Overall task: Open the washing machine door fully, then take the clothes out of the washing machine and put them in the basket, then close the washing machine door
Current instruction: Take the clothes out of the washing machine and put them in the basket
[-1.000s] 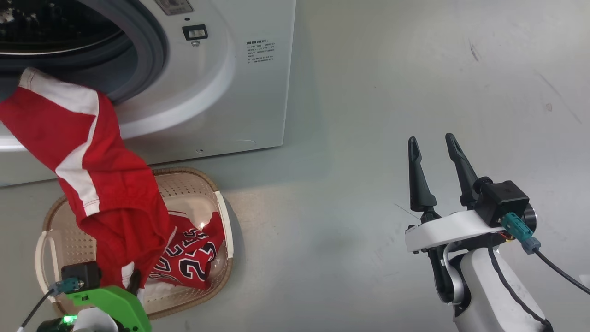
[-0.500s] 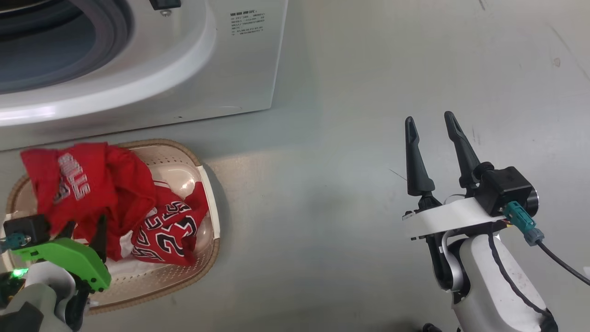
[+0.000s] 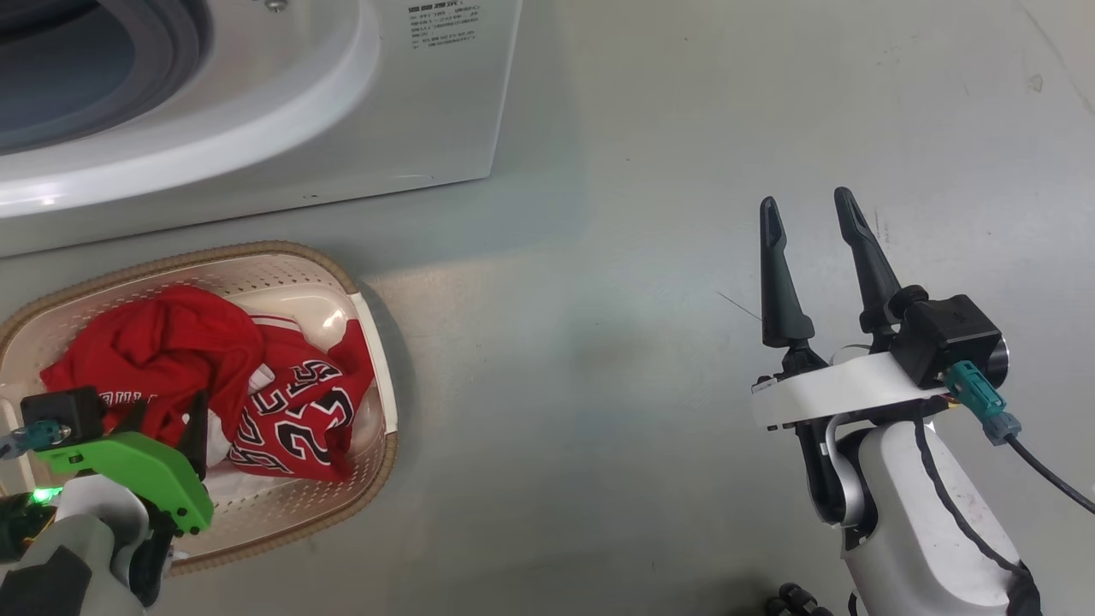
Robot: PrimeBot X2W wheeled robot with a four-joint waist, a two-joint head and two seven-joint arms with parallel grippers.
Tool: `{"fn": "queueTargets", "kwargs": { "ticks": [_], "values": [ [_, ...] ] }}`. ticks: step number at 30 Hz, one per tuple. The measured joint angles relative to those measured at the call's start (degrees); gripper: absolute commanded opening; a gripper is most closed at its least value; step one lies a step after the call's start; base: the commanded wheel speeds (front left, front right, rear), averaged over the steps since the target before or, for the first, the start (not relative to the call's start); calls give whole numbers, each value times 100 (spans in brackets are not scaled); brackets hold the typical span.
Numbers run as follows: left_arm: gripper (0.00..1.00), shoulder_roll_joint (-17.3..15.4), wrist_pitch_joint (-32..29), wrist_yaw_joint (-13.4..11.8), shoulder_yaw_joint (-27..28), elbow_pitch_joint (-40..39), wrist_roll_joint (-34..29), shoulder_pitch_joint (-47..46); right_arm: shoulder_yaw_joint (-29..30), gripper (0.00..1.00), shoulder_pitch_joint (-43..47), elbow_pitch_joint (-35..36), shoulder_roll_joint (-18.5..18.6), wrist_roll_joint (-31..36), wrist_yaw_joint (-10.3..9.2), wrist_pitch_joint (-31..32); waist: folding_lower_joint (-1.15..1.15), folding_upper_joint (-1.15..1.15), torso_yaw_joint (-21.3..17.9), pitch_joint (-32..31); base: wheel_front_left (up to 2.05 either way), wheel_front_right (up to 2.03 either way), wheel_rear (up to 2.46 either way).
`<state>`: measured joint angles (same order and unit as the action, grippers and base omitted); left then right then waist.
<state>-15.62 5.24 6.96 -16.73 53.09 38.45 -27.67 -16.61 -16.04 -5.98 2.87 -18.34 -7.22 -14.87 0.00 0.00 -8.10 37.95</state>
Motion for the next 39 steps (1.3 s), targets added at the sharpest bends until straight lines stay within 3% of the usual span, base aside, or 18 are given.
{"fn": "queueTargets", "kwargs": {
  "ticks": [14, 25, 34, 39],
  "values": [
    [100, 257, 463, 0, -282, 7, 242, 15, 8, 100, -21, -170, 0, -23, 0, 0, 0, 0, 97, -431, 0, 0, 0],
    [100, 267, 850, 0, -616, -265, 236, 312, -42, 100, -9, -446, 1, -96, 0, 0, 0, 0, 242, -1117, 0, 0, 0],
    [100, 234, 913, 0, -565, -812, 236, 609, -36, 100, 231, -673, 1, -188, 0, 0, 0, 0, 364, -1856, 0, 0, 0],
    [100, 162, 912, 0, -69, -1454, 78, 688, -5, 100, 413, -761, 1, -188, 8, 0, 0, 0, 420, -2235, 0, 0, 0]
  ]
}}
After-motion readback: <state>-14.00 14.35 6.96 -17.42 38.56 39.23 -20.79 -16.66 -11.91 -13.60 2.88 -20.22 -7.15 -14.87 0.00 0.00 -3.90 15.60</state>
